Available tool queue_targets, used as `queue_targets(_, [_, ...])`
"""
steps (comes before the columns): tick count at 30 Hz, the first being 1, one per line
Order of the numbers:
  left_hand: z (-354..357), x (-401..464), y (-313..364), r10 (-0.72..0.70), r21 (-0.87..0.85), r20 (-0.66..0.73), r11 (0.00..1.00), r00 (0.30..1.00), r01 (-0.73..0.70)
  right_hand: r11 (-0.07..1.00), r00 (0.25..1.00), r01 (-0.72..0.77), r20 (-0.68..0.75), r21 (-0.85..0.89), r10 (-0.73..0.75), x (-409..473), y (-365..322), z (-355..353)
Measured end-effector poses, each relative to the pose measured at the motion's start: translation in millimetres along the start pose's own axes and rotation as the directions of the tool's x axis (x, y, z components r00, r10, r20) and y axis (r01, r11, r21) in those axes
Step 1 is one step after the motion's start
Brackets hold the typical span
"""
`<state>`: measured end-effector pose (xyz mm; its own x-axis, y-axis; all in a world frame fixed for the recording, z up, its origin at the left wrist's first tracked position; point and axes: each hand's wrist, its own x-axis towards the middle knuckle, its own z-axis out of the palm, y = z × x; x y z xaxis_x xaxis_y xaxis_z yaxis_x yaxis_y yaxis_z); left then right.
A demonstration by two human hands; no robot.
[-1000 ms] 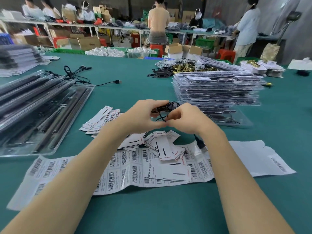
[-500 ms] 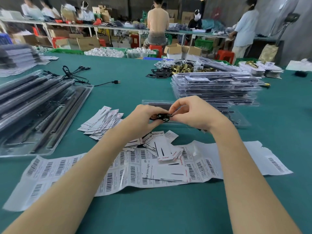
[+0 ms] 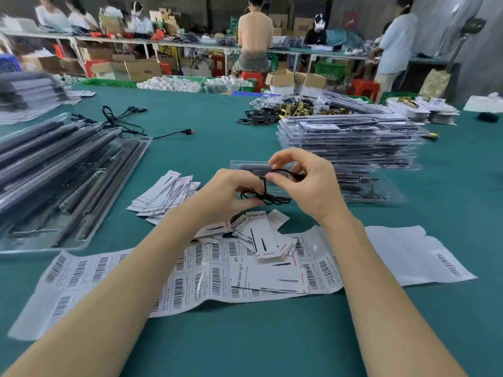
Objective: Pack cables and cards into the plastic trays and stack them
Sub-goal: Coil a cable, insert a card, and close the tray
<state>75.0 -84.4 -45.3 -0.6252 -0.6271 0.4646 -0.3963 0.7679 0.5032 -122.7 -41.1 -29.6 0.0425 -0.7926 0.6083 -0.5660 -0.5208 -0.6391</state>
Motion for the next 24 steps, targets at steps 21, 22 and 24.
queue_targets(21, [7, -1, 1, -0.330, -0.572, -0.210, 0.805, 0.921, 0.158, 0.878, 0.856, -0.479, 0.230, 0.017, 0.463, -2, -3, 2])
queue_targets(22, [7, 0, 1, -0.331, -0.572, -0.216, 0.805, 0.919, 0.155, 0.871, 0.850, -0.491, 0.219, -0.001, 0.479, -1, -5, 4])
queue_targets(24, [7, 1, 3, -0.303, -0.534, -0.211, 0.832, 0.929, 0.150, 0.854, 0.835, -0.514, 0.181, -0.081, 0.520, 1, -7, 10])
